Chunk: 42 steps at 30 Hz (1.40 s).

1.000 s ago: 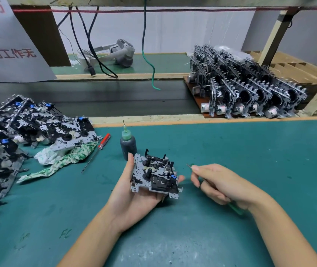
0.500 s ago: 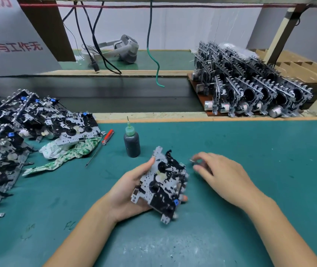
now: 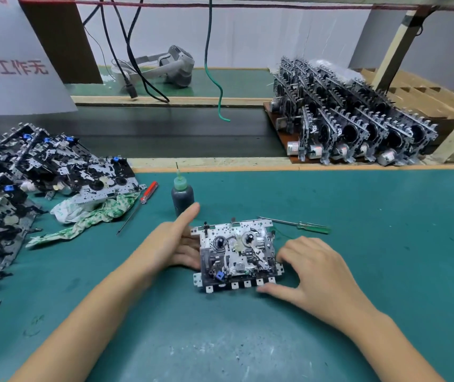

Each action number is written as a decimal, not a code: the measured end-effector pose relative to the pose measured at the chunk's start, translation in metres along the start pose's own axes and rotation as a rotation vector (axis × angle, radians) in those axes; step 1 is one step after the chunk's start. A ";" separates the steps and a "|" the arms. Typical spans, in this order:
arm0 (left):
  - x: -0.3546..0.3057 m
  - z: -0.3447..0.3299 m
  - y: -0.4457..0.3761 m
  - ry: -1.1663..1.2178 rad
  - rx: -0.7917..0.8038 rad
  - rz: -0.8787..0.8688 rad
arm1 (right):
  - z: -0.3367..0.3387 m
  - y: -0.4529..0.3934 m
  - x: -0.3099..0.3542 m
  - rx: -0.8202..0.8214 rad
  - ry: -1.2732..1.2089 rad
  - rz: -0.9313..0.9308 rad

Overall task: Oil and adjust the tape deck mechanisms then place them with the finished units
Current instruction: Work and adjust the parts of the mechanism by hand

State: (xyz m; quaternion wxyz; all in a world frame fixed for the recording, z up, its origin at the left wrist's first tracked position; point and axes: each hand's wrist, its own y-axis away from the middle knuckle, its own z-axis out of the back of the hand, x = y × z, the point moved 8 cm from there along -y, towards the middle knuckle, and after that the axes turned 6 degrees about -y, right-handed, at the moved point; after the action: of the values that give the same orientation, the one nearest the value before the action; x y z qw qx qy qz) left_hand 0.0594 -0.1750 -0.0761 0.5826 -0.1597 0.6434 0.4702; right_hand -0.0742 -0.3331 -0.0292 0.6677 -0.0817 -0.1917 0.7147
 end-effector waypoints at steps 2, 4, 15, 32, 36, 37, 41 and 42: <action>-0.008 0.027 0.028 -0.465 -0.388 -0.235 | -0.002 0.001 0.003 -0.043 0.008 -0.021; -0.007 0.019 0.050 -0.817 -0.454 -0.336 | -0.004 0.000 0.005 -0.068 0.010 -0.031; -0.009 -0.022 0.047 -1.152 -0.474 -0.524 | -0.007 0.001 0.002 -0.062 0.085 -0.018; -0.018 -0.023 0.053 -1.074 -0.467 -0.661 | -0.012 0.003 0.006 -0.141 -0.018 0.011; -0.016 -0.021 0.050 -1.082 -0.516 -0.612 | -0.012 0.003 0.007 -0.126 -0.103 0.021; -0.016 -0.020 0.049 -1.073 -0.499 -0.630 | -0.012 0.003 0.006 -0.132 -0.095 0.018; -0.012 -0.017 0.043 -1.030 -0.317 -0.664 | -0.014 0.004 0.005 -0.154 -0.012 -0.010; -0.013 -0.018 0.044 -1.035 -0.306 -0.682 | -0.014 0.003 0.004 -0.146 -0.001 -0.012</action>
State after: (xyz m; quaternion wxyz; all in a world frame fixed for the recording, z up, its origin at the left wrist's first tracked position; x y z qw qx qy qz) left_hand 0.0190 -0.1716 -0.0486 0.9056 -0.1889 0.1172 0.3613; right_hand -0.0727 -0.3266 -0.0423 0.6640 -0.1285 -0.2441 0.6950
